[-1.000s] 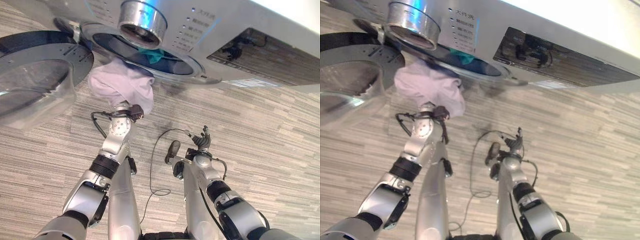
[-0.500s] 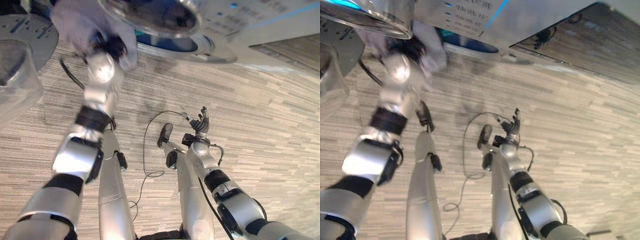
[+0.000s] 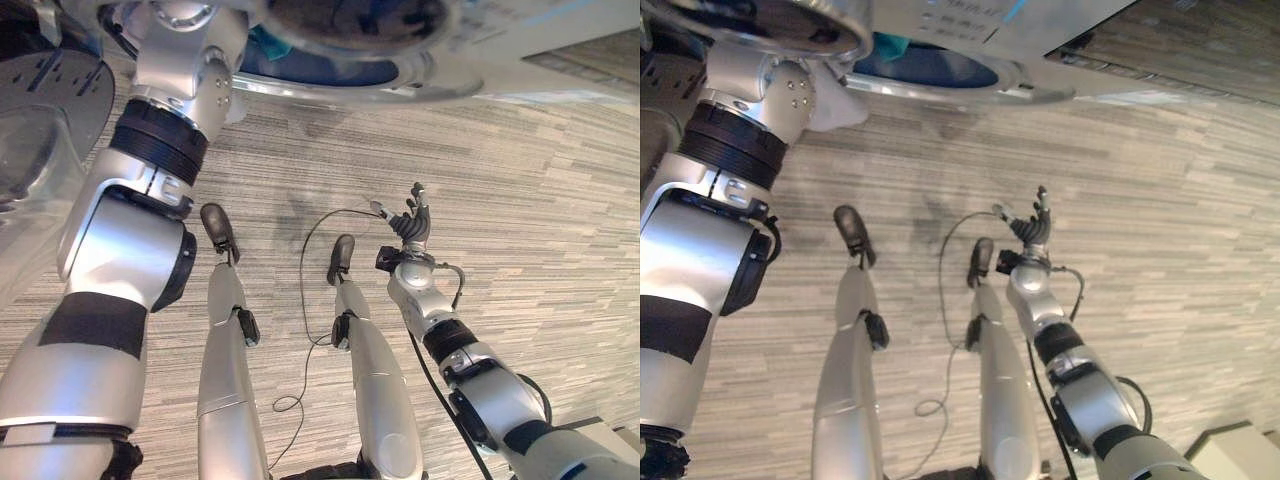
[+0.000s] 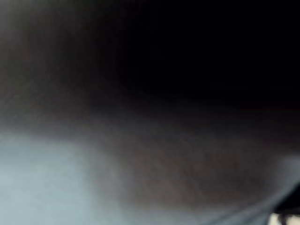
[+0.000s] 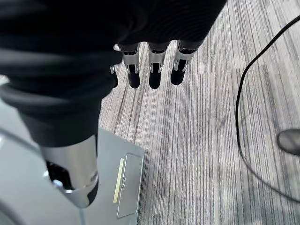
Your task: Grab the laundry basket,head to the washer,open it,put in the laundry and shut it.
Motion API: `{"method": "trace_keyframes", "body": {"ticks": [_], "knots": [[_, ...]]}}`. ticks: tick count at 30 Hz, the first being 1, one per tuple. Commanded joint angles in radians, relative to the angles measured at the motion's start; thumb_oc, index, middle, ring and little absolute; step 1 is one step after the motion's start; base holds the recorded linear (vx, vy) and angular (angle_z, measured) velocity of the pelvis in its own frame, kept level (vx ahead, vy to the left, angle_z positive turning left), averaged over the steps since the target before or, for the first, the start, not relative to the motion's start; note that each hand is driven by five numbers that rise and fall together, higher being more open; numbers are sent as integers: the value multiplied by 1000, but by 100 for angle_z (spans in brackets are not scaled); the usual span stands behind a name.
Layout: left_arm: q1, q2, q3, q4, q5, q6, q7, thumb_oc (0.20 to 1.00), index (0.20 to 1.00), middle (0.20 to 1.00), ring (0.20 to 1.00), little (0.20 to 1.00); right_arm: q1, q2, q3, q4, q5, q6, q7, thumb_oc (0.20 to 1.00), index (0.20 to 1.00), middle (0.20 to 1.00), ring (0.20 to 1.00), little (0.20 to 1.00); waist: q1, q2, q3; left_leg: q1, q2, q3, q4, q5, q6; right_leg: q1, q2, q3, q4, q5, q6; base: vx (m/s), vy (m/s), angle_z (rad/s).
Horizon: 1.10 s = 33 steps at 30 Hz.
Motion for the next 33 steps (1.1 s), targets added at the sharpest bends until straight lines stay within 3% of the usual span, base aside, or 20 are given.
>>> {"method": "trace_keyframes", "body": {"ticks": [1,6,8,14,18,20,21,22,24,25,26,27,28,29,30,32,33], "knots": [[-124,-37,15,8,-14,-64,-51,200,200,200,200,200,107,-6,-23,-21,2,6,-17,1000,1000,1000,1000,1000,-29,-1,-115,8,-21,-1,81,-236,-59,250,53,8,-81,6,47,35,153,-2],[-160,-78,65,31,-117,-96,-37,200,200,200,200,200,147,-43,-43,-96,-40,29,-43,1000,1000,1000,1000,1000,-50,17,-115,9,-16,40,127,-292,-38,270,18,30,-86,69,60,37,91,-22],[-173,-99,94,29,-156,-119,-18,200,200,200,200,200,170,-56,-54,-110,-52,41,-59,1000,1000,1000,1000,1000,-55,29,-113,10,-20,50,137,-308,-33,274,7,30,-89,66,63,47,72,-33],[-179,-136,140,17,-138,-126,58,200,200,200,200,200,231,-83,-97,-134,-99,84,-102,1000,1000,1000,1000,1000,-51,67,-117,26,-38,66,149,-325,-24,289,-13,29,-80,103,73,17,16,-11],[-264,-50,90,95,-115,-55,42,200,200,200,200,200,267,-157,-114,-188,-167,112,-90,1000,1000,1000,1000,1000,-56,69,-116,43,-27,96,168,-336,-20,295,-12,28,-73,120,74,-21,11,-12],[-353,19,20,147,-147,-19,-16,200,200,200,200,200,307,-242,-148,-262,-207,114,-71,1000,1000,1000,1000,1000,-58,72,-118,38,-27,100,168,-329,-19,289,-9,32,-71,118,74,16,-84,-13],[-397,93,-43,195,-165,29,-83,200,200,200,200,200,360,-319,-197,-311,-241,119,-56,1000,1000,1000,1000,1000,-47,80,-120,35,-34,99,166,-331,-18,289,-9,25,-76,101,74,39,-84,-4],[-411,94,-45,213,-176,30,-101,1000,1000,1000,1000,1000,365,-321,-203,-321,-243,123,-54,1000,1000,1000,1000,1000,-48,82,-119,31,-35,100,165,-327,-16,286,-10,23,-76,101,74,54,-68,-8],[-434,162,-112,262,-219,89,-212,1000,1000,1000,1000,1000,420,-384,-270,-327,-250,130,-37,1000,1000,1000,1000,1000,-32,99,-122,26,-46,96,158,-325,-18,286,-10,14,-88,86,74,52,-54,-23],[-410,209,-139,358,-178,153,-279,1000,1000,1000,1000,1000,438,-412,-316,-312,-244,144,-29,1000,1000,1000,1000,1000,-15,112,-123,15,-51,94,154,-314,-18,280,-14,5,-90,82,74,86,-87,-18],[-413,219,-191,372,-82,193,-291,1000,1000,1000,1000,1000,486,-417,-355,-266,-205,155,-13,1000,1000,1000,1000,1000,13,136,-130,2,-74,80,133,-298,-19,269,-17,1,-94,77,74,60,-70,-7],[-418,215,-191,376,-78,194,-293,1000,1000,1000,1000,1000,487,-417,-358,-265,-203,153,-11,1000,1000,1000,1000,1000,15,136,-132,-1,-75,80,131,-292,-19,266,-18,0,-94,78,74,63,-30,0],[-417,217,-218,400,-9,229,-306,1000,1000,1000,1000,1000,497,-415,-361,-253,-192,143,-4,1000,1000,1000,1000,1000,21,137,-135,-2,-78,79,125,-289,-19,262,-18,-2,-94,77,74,34,9,0],[-394,247,-293,483,240,290,-335,1000,1000,1000,1000,1000,504,-407,-362,-219,-168,119,18,1000,1000,1000,1000,1000,32,137,-138,-5,-82,76,118,-284,-20,256,-16,-3,-94,75,74,34,8,4],[-396,246,-294,485,245,290,-336,1000,1000,1000,1000,1000,502,-405,-361,-216,-167,117,18,1000,1000,1000,1000,1000,31,135,-138,-7,-82,78,117,-280,-20,254,-17,-3,-94,76,74,0,0,0],[-386,241,-391,546,508,351,-304,1000,1000,1000,1000,1000,504,-388,-331,-203,-162,96,40,1000,1000,1000,1000,1000,30,128,-136,-12,-80,82,117,-276,-21,247,-16,-2,-94,78,74,17,27,6],[-419,212,-423,549,565,365,-293,1000,1000,1000,1000,1000,494,-383,-302,-184,-158,91,56,1000,1000,1000,1000,1000,26,125,-138,-15,-78,82,117,-275,-21,243,-16,3,-94,78,74,31,30,9]]}}
